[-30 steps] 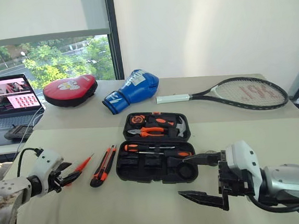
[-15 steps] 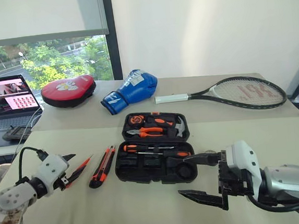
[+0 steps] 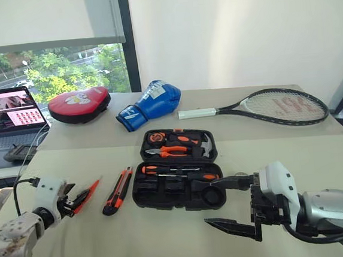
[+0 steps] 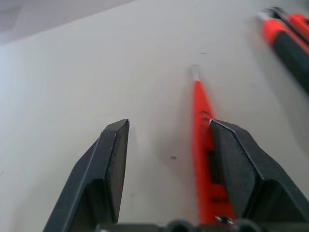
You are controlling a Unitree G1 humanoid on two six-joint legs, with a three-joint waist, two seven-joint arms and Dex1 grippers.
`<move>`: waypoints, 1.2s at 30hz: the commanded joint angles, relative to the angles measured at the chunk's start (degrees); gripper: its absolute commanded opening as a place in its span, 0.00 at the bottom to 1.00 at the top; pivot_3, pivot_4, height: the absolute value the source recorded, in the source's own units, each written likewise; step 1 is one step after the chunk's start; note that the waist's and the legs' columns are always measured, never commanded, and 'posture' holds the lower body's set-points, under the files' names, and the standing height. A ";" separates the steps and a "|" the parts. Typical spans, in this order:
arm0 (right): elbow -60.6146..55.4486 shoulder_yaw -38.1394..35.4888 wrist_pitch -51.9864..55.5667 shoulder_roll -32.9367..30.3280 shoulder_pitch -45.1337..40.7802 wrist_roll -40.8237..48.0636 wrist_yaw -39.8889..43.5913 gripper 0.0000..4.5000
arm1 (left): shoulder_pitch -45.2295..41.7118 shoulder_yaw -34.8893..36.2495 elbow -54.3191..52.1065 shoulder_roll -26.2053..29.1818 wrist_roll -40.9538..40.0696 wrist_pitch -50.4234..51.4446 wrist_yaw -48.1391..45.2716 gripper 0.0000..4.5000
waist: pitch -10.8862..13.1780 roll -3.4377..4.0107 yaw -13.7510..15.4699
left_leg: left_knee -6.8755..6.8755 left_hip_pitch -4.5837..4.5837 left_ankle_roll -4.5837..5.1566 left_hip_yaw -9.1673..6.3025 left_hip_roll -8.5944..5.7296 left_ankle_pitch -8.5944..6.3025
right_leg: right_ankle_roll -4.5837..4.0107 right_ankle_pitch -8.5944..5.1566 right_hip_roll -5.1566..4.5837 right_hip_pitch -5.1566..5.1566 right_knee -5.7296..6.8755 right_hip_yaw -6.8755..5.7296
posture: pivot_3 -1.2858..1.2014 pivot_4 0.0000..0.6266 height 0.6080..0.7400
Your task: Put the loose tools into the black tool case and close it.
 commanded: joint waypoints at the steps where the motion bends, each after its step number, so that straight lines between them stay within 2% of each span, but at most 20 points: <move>1: -1.65 -0.57 -0.93 -0.60 -0.26 0.12 -0.16 1.00 | -1.66 3.48 0.03 -0.21 -4.82 6.30 0.25 0.63 | 0.00 0.00 -0.07 | 0.00 0.01 0.00 0.00 0.00 0.00 | 0.00 0.00 0.01 0.00 0.00 0.02 | 0.52 0.24 1.00; 4: -1.72 -0.62 -0.88 -0.60 -0.14 0.12 -0.26 1.00 | 0.10 3.69 -2.83 1.46 -6.54 6.45 -3.85 0.63 | 0.00 0.00 -0.08 | 0.00 0.02 -0.01 0.00 0.01 0.00 | 0.00 0.00 0.01 -0.01 0.00 0.05 | 0.52 0.24 1.00; 11: -1.73 -0.44 -0.83 -0.72 0.07 0.24 0.04 1.00 | 3.67 2.34 -6.36 6.25 -10.46 14.05 -9.42 0.63 | 0.00 0.00 -0.02 | -0.01 0.00 -0.04 0.00 0.02 0.00 | -0.02 -0.01 -0.29 -0.05 0.00 0.19 | 0.52 0.24 1.00; 16: -1.73 -0.42 -0.93 -0.68 -0.04 0.40 0.24 1.00 | 2.78 -2.63 -3.06 8.36 -4.81 13.92 -7.39 0.63 | -0.01 0.02 0.34 | 0.00 0.04 -0.03 0.00 0.00 0.01 | -0.02 -0.01 -0.27 -0.02 0.00 0.16 | 0.52 0.24 1.00; 19: -1.87 -0.72 -0.95 -0.66 0.06 0.73 0.25 1.00 | 2.38 -3.72 -2.20 8.93 -4.05 12.04 -8.92 0.45 | -0.10 0.18 0.36 | -0.01 0.10 -0.03 0.02 0.00 0.01 | -0.03 -0.01 -0.27 0.01 0.00 0.18 | 0.52 0.24 1.00; 22: -1.89 -0.82 -1.05 -0.65 0.21 0.65 0.30 1.00 | 1.95 -4.03 -1.36 9.37 -3.76 10.39 -10.58 0.20 | -0.11 0.20 0.27 | -0.02 0.11 -0.04 0.03 0.01 0.01 | -0.03 -0.01 -0.29 0.00 0.01 0.20 | 0.52 0.24 1.00; 24: -2.04 -0.91 -1.07 -0.56 0.37 0.60 0.09 1.00 | 1.08 -3.49 -1.00 9.77 -4.74 8.90 -12.94 0.10 | -0.11 0.20 0.31 | -0.02 0.10 -0.03 0.03 0.00 0.01 | -0.03 -0.01 -0.32 -0.01 0.01 0.20 | 0.52 0.24 1.00; 26: -2.39 -1.33 -1.01 -0.48 0.94 0.68 -0.28 1.00 | -3.15 -0.64 -3.89 10.48 -13.81 13.26 -19.66 0.10 | -0.09 0.17 0.59 | -0.02 0.06 -0.02 0.02 -0.01 0.00 | -0.03 -0.01 -0.39 -0.02 0.00 0.19 | 0.52 0.24 1.00; 28: -2.98 -2.29 -0.96 -0.57 1.94 1.14 -0.54 1.00 | -10.97 -2.71 -5.70 12.54 -17.32 16.45 -23.13 0.10 | -0.03 0.04 1.29 | 0.08 -0.12 -0.03 -0.02 0.00 0.01 | -0.03 -0.01 -0.38 -0.09 0.00 0.10 | 0.52 0.24 1.00; 32: -3.70 -3.57 -0.55 -0.70 2.81 1.68 -1.87 1.00 | -25.70 -16.51 -6.17 13.58 -14.06 16.23 -31.25 0.10 | -0.06 0.09 1.59 | 0.51 -0.33 -0.03 -0.15 -0.06 0.01 | -0.05 0.05 0.14 0.00 0.00 -0.18 | 0.52 0.24 1.00; 34: -5.14 -4.53 -0.11 -0.85 4.13 1.72 -3.15 1.00 | -36.24 -28.51 0.94 8.43 -4.49 6.28 -36.69 0.10 | -0.16 0.42 1.77 | 0.50 -0.19 0.08 0.04 -0.12 -0.05 | 0.01 0.07 0.13 0.12 -0.06 0.08 | 0.52 0.24 1.00; 36: -6.74 -6.46 0.24 -1.12 5.97 2.90 -4.78 1.00 | -43.67 -35.99 9.15 4.29 2.34 -1.53 -41.17 0.10 | -0.14 0.44 2.16 | 0.55 -0.01 0.26 0.08 -0.25 -0.13 | 0.08 0.05 0.20 0.45 -0.15 0.02 | 0.52 0.24 1.00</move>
